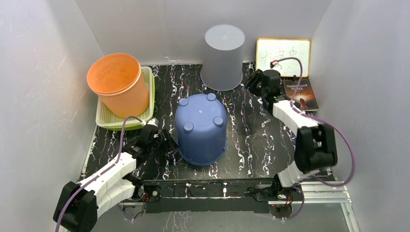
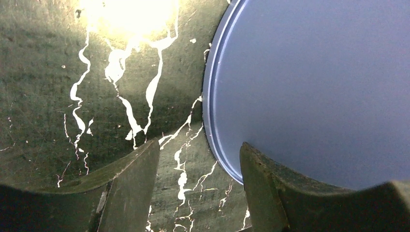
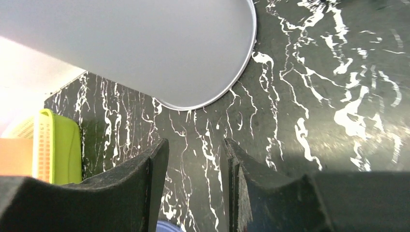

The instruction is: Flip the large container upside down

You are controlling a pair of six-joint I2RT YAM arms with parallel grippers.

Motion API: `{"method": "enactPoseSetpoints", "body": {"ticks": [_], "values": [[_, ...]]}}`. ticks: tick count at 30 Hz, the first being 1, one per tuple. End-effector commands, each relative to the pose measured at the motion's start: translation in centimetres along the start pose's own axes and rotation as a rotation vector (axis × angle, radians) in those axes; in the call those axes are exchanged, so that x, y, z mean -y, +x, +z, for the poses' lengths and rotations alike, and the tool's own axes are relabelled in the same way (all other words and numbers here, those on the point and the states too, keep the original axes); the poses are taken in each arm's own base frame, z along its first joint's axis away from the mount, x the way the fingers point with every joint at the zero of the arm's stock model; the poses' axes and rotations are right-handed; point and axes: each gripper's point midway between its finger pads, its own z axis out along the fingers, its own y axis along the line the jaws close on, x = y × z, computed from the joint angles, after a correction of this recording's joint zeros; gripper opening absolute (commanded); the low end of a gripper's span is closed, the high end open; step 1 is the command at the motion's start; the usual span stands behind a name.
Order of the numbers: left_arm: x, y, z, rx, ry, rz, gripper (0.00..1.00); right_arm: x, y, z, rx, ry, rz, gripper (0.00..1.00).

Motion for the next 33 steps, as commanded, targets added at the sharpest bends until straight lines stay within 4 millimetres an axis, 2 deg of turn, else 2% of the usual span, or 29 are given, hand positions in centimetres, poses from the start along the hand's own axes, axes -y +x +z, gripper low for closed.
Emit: {"method": "enactPoseSetpoints", "body": {"ticks": [1, 3, 9, 14, 15, 16, 17, 18, 19, 23, 25, 27, 31, 33], "values": [[1.3, -0.8, -0.9, 0.0, 0.036, 0.054, 0.6, 1.9, 1.0, -4.3, 0.003, 0.091, -0.08, 0.42], [1.2, -0.8, -1.1, -0.013, 0.025, 0.075, 0.6, 2.0, 2.4, -6.3, -0.013, 0.102, -0.094, 0.41], [0.9, -0.7, -2.0, -0.035, 0.002, 0.123, 0.61, 2.8, 8.5, -10.7, -0.129, 0.15, -0.131, 0.42], [1.3, -1.2, -2.8, -0.026, 0.002, 0.131, 0.66, 2.1, 12.2, -14.4, -0.2, 0.138, -0.162, 0.44], [1.4, -1.3, -3.0, -0.022, 0.004, 0.128, 0.67, 2.0, 12.8, -15.2, -0.212, 0.131, -0.166, 0.47], [1.4, -1.4, -3.2, -0.015, 0.006, 0.125, 0.67, 1.9, 13.6, -16.0, -0.229, 0.127, -0.172, 0.56], [1.5, -1.6, -3.4, -0.004, 0.009, 0.124, 0.67, 1.9, 14.4, -16.7, -0.245, 0.121, -0.173, 0.58], [1.6, -1.7, -3.6, 0.007, 0.008, 0.123, 0.68, 1.8, 15.1, -17.4, -0.259, 0.115, -0.176, 0.71], [1.5, -1.9, -3.8, 0.016, 0.003, 0.122, 0.68, 1.9, 15.7, -18.1, -0.273, 0.115, -0.176, 0.76], [1.4, -2.4, -4.4, 0.044, -0.006, 0.11, 0.7, 2.5, 18.1, -20.5, -0.332, 0.119, -0.178, 0.79], [1.3, -2.5, -4.8, 0.047, -0.019, 0.104, 0.71, 2.7, 19.1, -21.7, -0.359, 0.113, -0.161, 0.96], [1.3, -2.7, -5.1, 0.056, -0.024, 0.101, 0.77, 3.0, 20.1, -22.8, -0.389, 0.107, -0.162, 0.98], [1.5, -3.4, -5.8, 0.078, -0.03, 0.102, 0.8, 3.7, 21.7, -25.1, -0.455, 0.101, -0.166, 0.98], [1.6, -3.5, -6.0, 0.083, -0.033, 0.1, 0.88, 3.5, 22.4, -25.8, -0.482, 0.07, -0.158, 0.98]]}}
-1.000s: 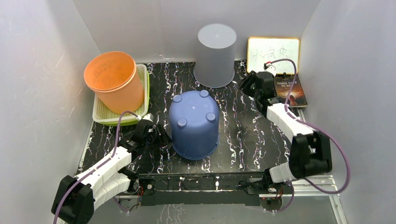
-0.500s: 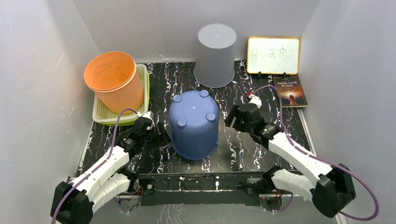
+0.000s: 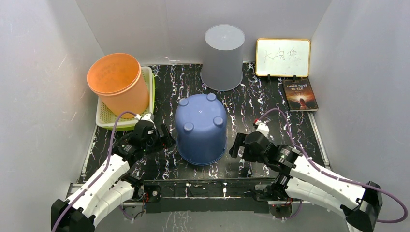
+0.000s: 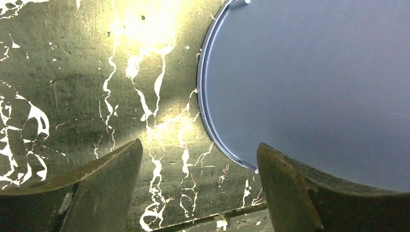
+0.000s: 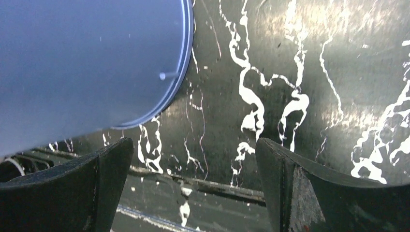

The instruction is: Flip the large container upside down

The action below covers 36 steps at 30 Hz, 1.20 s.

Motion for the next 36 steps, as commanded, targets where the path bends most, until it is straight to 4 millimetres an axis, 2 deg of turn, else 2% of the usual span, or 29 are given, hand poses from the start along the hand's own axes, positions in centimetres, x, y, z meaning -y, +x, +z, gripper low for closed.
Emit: {"method": "enactPoseSetpoints", "body": {"ticks": [1, 2, 3, 9, 12, 15, 19, 23, 26, 32, 36], "values": [[0.3, -1.1, -1.4, 0.032, -0.01, -0.002, 0.9, 0.1, 1.7, -0.9, -0.032, -0.023, 0.031, 0.98], [0.3, -1.1, -1.5, 0.033, -0.011, -0.002, 0.96, -0.1, 1.8, -0.8, -0.035, -0.036, 0.025, 0.98], [0.3, -1.2, -1.5, 0.036, -0.011, -0.005, 0.98, -0.5, 1.8, -0.6, -0.033, -0.053, 0.019, 0.98], [0.2, -1.2, -2.0, 0.03, -0.021, -0.01, 0.98, -4.2, 2.2, 1.6, -0.046, -0.152, -0.036, 0.98], [0.3, -1.7, -2.6, 0.045, -0.025, -0.014, 0.98, -6.8, 2.5, 2.7, -0.043, -0.196, -0.081, 0.98], [0.3, -2.1, -3.3, 0.053, -0.037, -0.012, 0.98, -9.2, 2.8, 3.3, -0.03, -0.225, -0.107, 0.98], [0.1, -2.4, -4.0, 0.058, -0.058, -0.01, 0.98, -11.8, 2.2, 3.7, 0.008, -0.32, -0.047, 0.98], [0.2, -2.6, -4.5, 0.071, -0.056, -0.01, 0.98, -13.6, 0.4, 4.0, 0.091, -0.362, 0.015, 0.98], [0.2, -2.6, -4.4, 0.073, -0.047, -0.008, 0.98, -15.1, -1.7, 4.6, 0.182, -0.369, 0.049, 0.98], [0.5, -2.4, -4.0, 0.058, -0.036, 0.002, 0.98, -19.7, -6.6, 6.5, 0.381, -0.356, 0.022, 0.98], [0.8, -2.7, -4.3, 0.066, -0.021, 0.008, 0.98, -22.6, -10.0, 8.5, 0.467, -0.35, 0.017, 0.98]]}}
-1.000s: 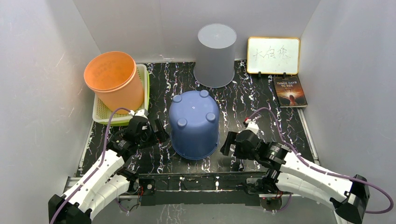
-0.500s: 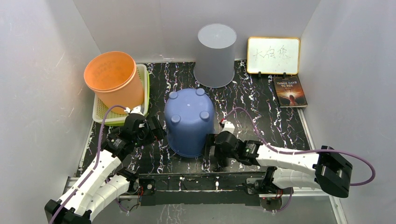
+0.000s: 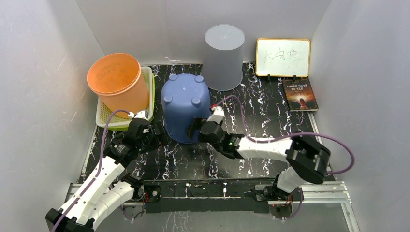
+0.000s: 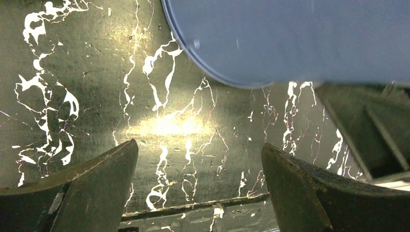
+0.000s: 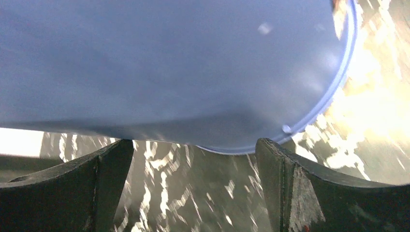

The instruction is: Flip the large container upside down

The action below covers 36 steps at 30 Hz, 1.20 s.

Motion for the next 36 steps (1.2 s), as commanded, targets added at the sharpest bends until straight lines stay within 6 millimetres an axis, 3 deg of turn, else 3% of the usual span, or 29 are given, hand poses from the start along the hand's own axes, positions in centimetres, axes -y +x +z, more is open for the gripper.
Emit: {"method": "enactPoseSetpoints", "body": {"ticks": [1, 10, 13, 18, 26, 36], "values": [[0.9, -0.7, -0.8, 0.016, 0.039, 0.023, 0.98, -5.2, -8.2, 3.3, 0.26, -0.074, 0.048, 0.98], [1.0, -0.2, -1.0, 0.012, 0.069, 0.027, 0.99, -5.1, -13.2, 14.0, 0.345, -0.052, 0.016, 0.98], [1.3, -0.3, -1.3, 0.019, 0.088, 0.027, 0.98, -5.9, -15.4, 17.5, 0.364, -0.057, -0.038, 0.98], [1.6, -0.6, -1.5, 0.03, 0.1, 0.026, 0.98, -5.9, -17.4, 21.7, 0.393, -0.046, -0.117, 0.98], [1.5, -0.7, -1.1, 0.012, 0.078, 0.056, 0.98, -4.4, -21.4, 26.0, 0.47, 0.054, -0.206, 0.98], [1.4, -0.5, -0.4, -0.005, 0.065, 0.06, 0.98, -0.6, -25.1, 28.0, 0.553, 0.09, -0.274, 0.98]]}}
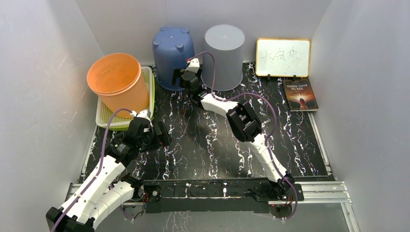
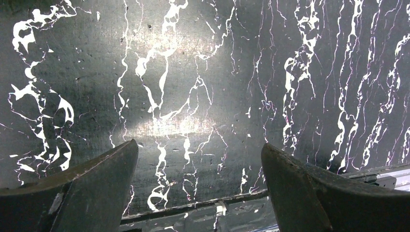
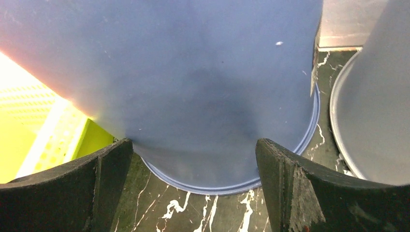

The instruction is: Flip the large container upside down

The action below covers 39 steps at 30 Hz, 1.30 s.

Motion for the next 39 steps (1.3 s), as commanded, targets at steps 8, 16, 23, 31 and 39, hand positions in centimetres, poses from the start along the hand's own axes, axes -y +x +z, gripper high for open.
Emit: {"method": "enactPoseSetpoints", "body": {"ticks": [8, 16, 23, 31, 39], "values": [[1.7, -2.6, -1.0, 0.043, 0.032, 0.074, 0.98, 1.3, -6.0, -1.4, 0.028, -0.037, -0.164, 0.98], [4.7, -7.9, -3.2, 0.125, 0.057, 0.182, 0.97, 2.2, -8.4, -11.5, -0.058, -0.005, -0.272, 0.98], [7.9, -16.1, -4.3, 0.195, -0.028, 0.387, 0.97, 4.7, -9.4, -18.8, -0.109, -0.009, -0.229, 0.98], [7.4, -27.1, -6.0, 0.395, -0.36, 0.573, 0.98, 5.8, -7.5, -22.6, -0.187, -0.039, -0.175, 0.98], [1.3, -31.3, -3.1, 0.404, -0.48, 0.539, 0.98, 6.1, -4.9, -24.7, -0.27, -0.085, -0.141, 0.98]]}}
